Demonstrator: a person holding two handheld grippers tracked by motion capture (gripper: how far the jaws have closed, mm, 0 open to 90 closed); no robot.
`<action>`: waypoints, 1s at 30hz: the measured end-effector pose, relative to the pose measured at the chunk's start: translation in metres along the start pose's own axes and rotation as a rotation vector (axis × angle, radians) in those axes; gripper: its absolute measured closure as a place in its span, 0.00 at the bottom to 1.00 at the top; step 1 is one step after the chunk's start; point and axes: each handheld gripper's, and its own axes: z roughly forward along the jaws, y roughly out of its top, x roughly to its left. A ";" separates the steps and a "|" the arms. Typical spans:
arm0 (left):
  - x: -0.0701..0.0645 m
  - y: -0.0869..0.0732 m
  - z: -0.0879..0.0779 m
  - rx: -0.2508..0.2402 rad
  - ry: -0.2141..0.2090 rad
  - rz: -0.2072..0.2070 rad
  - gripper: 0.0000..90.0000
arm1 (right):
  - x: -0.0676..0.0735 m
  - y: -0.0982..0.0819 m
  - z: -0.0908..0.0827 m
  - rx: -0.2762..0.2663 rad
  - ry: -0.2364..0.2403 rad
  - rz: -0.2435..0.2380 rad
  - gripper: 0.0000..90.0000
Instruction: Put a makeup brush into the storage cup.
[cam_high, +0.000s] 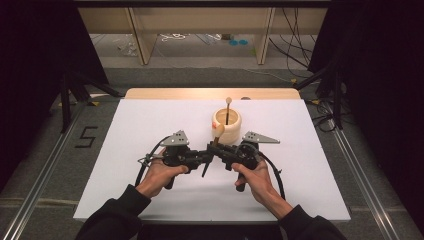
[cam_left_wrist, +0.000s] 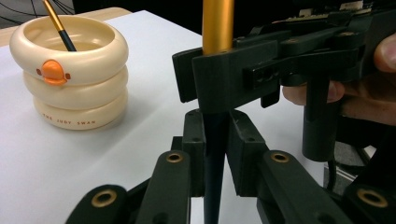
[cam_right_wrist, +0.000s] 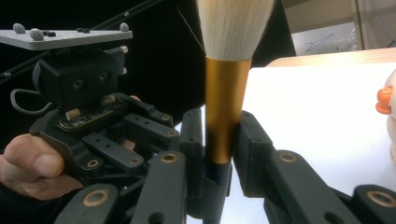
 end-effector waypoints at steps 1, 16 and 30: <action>0.000 0.000 0.000 -0.001 -0.001 -0.003 0.87 | -0.001 0.000 0.000 -0.005 -0.001 -0.001 0.85; 0.001 -0.002 0.002 -0.016 -0.015 -0.037 0.87 | 0.000 0.001 0.001 -0.006 -0.009 -0.018 0.86; -0.005 -0.011 -0.007 0.041 0.085 0.024 0.47 | 0.001 0.009 -0.006 0.015 -0.083 -0.169 0.86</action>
